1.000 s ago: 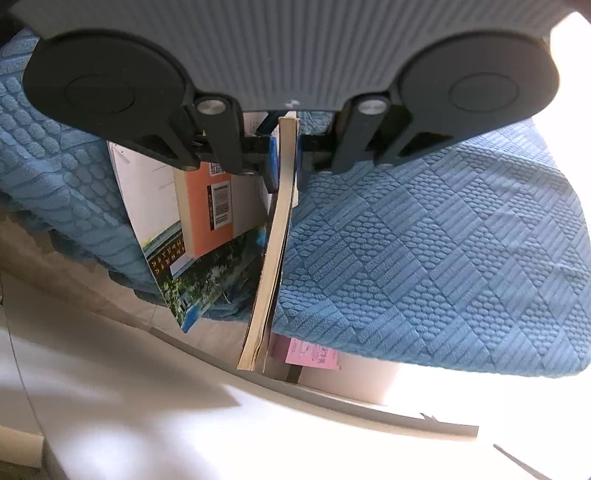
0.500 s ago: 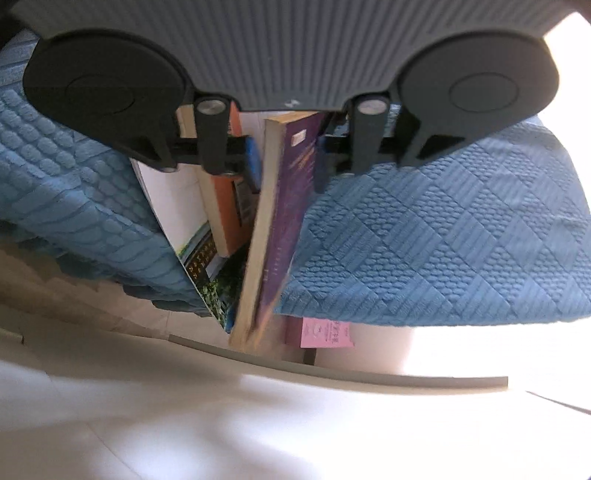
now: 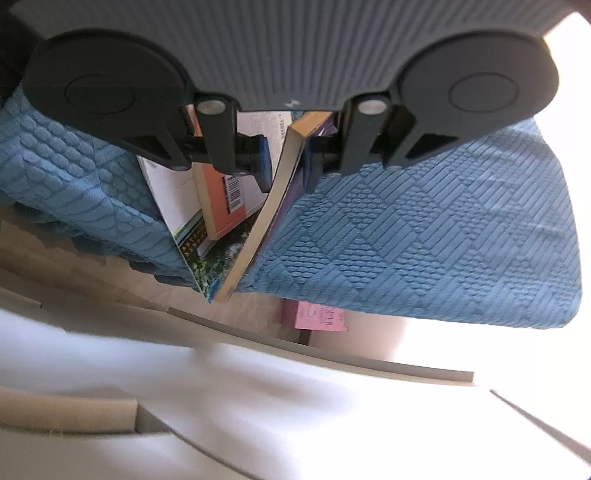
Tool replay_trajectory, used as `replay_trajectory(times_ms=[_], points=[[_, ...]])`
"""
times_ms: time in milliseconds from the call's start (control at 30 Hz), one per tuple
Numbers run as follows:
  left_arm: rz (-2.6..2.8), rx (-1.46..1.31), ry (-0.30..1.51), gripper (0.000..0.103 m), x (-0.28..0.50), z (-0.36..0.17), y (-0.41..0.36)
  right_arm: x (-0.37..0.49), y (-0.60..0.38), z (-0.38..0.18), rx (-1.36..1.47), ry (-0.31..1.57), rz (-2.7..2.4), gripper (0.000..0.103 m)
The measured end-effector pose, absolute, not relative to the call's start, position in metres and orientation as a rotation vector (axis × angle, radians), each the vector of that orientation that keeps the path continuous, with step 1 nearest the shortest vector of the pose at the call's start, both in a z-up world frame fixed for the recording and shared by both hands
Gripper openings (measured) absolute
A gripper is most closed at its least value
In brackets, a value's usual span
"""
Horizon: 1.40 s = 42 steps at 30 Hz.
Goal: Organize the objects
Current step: 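Carry the purple book with both grippers over the tan book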
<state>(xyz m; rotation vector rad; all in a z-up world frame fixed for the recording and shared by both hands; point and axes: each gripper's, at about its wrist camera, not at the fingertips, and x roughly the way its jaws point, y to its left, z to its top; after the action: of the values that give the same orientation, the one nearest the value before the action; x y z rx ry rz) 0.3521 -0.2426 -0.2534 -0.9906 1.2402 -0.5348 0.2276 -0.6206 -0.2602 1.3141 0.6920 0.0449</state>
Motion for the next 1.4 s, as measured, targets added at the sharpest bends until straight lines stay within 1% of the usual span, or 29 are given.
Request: replay_trajectory(times_ms=[167, 333, 667, 1067, 1233, 1400], points=[[-0.556, -0.992, 1.235, 0.016, 0.325, -0.240, -0.239, 0.207, -0.616, -0.236, 1.285, 0.685, 0.066, 0.022], [-0.560, -0.966, 1.223, 0.017, 0.295, -0.215, -0.228, 0.191, -0.609, -0.217, 1.265, 0.701, 0.079, 0.022], [-0.564, -0.960, 1.163, 0.019, 0.259, -0.165, -0.180, 0.169, -0.577, -0.173, 1.208, 0.723, 0.156, 0.023], [-0.539, -0.986, 1.037, 0.021, 0.237, -0.100, -0.083, 0.176, -0.506, -0.123, 1.143, 0.731, 0.317, 0.023], [-0.511, -0.998, 0.985, 0.021, 0.227, -0.086, -0.039, 0.179, -0.465, -0.109, 1.112, 0.736, 0.389, 0.023], [-0.465, -1.009, 0.967, 0.022, 0.215, -0.085, 0.004, 0.181, -0.425, -0.112, 1.107, 0.774, 0.435, 0.023]])
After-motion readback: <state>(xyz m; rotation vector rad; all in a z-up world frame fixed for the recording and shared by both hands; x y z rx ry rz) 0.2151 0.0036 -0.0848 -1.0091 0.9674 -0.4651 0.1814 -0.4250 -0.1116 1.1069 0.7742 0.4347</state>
